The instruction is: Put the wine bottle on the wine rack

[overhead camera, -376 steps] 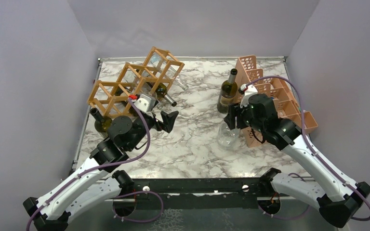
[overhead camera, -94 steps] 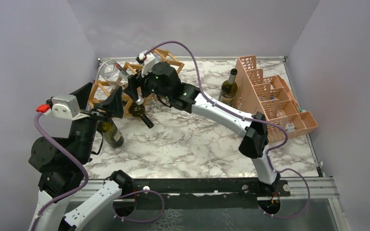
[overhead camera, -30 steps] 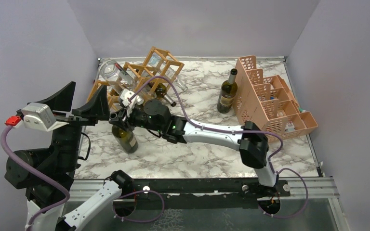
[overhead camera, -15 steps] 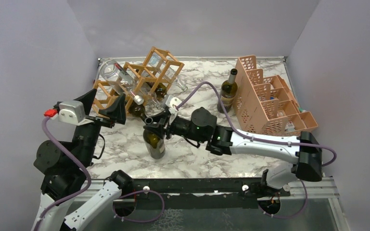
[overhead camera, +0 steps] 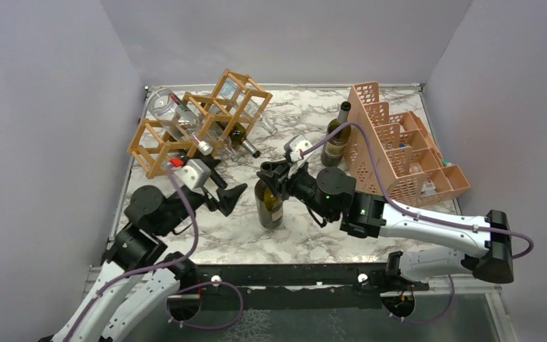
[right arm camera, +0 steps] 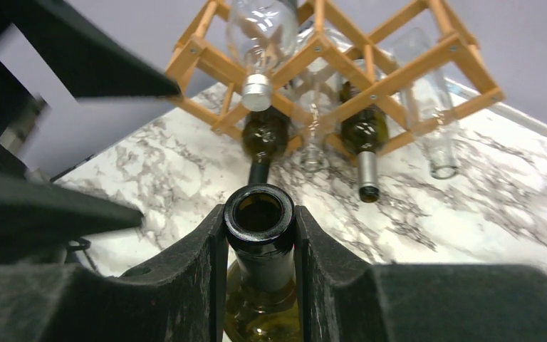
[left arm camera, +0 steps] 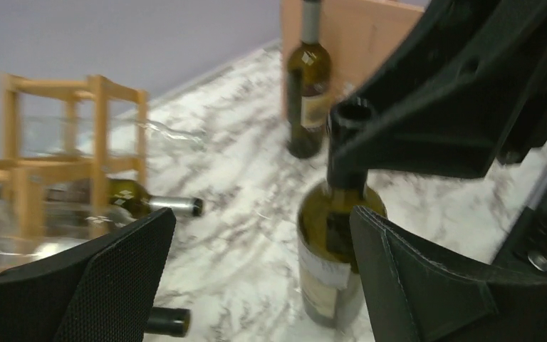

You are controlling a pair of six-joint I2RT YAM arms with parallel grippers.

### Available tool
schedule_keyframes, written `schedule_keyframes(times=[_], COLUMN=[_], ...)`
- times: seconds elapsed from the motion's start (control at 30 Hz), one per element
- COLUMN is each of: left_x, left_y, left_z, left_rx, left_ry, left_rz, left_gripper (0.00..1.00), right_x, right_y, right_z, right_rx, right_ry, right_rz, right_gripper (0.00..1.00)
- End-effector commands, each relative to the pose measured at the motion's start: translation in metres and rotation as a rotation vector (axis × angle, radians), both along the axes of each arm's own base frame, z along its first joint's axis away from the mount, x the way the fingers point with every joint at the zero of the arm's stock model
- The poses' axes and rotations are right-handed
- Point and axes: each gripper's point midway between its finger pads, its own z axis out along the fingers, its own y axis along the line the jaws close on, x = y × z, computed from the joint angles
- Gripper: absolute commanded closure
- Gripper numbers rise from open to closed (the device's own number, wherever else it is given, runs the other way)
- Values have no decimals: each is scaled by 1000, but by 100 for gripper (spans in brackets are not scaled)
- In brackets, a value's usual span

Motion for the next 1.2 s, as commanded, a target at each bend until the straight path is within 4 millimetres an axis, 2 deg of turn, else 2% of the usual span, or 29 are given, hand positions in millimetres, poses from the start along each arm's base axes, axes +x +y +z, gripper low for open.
schedule_keyframes(times=[0.0,0.17,0.33,0.6,0.8,0.9,1.03,1.17], left_x=[-12,-11,-13,1,14,11,-3,-4], left_y=[-47,-72,-88,-99,-107,-116,-132,-140], left_z=[-30,-51,-65,-90,-94,-96,-103,-109], left_rx=[-79,-187,-206,-158,-163,-161,-140,-130], left_ry=[115,168,188,245,252,251,263,268], left_rz=[-246,-357,-443,-433,-373,-404,-506,-514], left_gripper=[1,1,1,1,1,1,1,1], right_x=[9,18,21,19,16,13,3,-4], right_y=[-41,-66,-73,-71,-67,-67,-62,-63], right_z=[60,65,68,76,83,88,97,101], right_rx=[185,201,224,279,317,334,352,362], right_ry=[-37,19,38,56,66,67,39,30], right_rz=[-147,-274,-311,-299,-271,-252,-173,-134], right_gripper=[88,89,89,89,90,90,90,90])
